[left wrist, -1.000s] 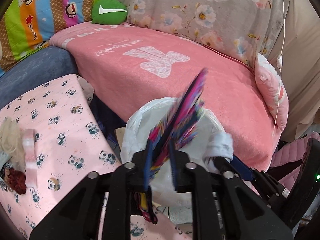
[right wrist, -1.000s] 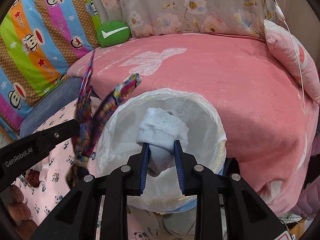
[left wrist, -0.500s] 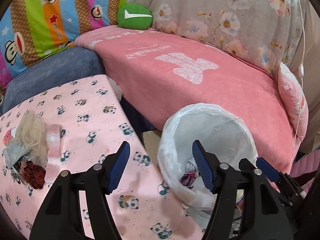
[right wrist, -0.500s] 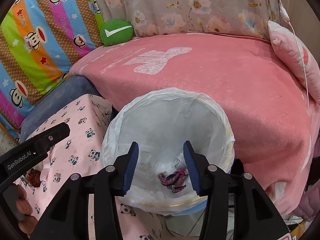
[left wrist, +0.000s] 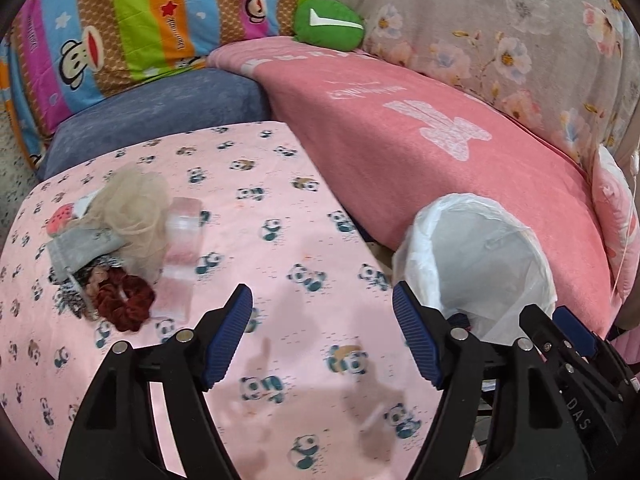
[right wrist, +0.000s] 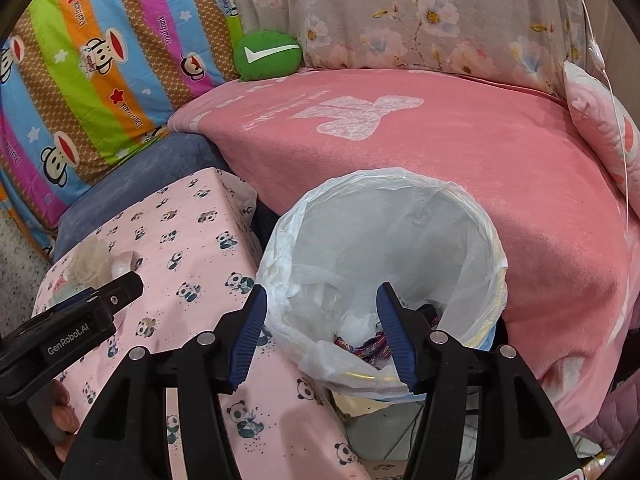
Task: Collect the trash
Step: 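Move both tools back over the item pile on the table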
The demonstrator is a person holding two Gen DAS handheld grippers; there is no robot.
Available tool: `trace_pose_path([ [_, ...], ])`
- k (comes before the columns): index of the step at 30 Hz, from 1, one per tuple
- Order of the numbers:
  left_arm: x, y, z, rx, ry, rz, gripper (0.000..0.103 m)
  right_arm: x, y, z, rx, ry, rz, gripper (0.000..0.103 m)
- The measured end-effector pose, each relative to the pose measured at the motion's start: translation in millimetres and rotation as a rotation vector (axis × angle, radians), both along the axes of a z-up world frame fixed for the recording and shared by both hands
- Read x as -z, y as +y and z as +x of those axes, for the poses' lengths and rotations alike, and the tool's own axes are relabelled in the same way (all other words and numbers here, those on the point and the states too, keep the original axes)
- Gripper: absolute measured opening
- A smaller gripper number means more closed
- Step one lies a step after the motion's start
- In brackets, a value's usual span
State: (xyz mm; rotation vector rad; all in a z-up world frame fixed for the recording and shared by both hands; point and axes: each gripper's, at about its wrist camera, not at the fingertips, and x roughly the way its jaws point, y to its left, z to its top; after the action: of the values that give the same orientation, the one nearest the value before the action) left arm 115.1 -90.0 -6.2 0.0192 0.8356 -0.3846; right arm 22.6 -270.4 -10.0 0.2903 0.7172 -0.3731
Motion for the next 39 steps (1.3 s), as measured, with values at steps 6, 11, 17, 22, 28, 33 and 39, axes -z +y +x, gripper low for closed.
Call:
trace_pose_path([
  [6,-2.3,35.0,-0.1,-0.062,-0.002,0.003,0.073,-2.3,29.7,7.2,-0.055,0.004,-0.011,0.057],
  [11,-2.1,59.1,1.6,-0.111,-0.004,0.015,0.073,-3.7,52.9,12.3,-0.093,0.003,-0.021,0.061],
  [17,0.2,78.5,2.1,-0.146,-0.008,0.030,0.073,-2.5,76.3,18.3,-0.136,0.013,-0.031,0.061],
  [22,2.8,95.3,5.3,-0.177,0.001,0.024,0.073,-1.3,92.2,24.9,-0.166,0.023,-0.038,0.062],
  [28,7.6,119.9,14.7,-0.233,0.010,0.020,0.079,3.7,112.2,32.2,-0.200,0.032,-0.039,0.065],
  [33,13.3,149.8,26.7,-0.302,0.015,0.018,0.080,11.4,130.0,42.7,-0.237,0.050,-0.032,0.066],
  [39,21.2,185.3,41.6,-0.367,0.032,0.010,0.080,20.8,154.1,61.9,-0.285,0.064,-0.029,0.066],
])
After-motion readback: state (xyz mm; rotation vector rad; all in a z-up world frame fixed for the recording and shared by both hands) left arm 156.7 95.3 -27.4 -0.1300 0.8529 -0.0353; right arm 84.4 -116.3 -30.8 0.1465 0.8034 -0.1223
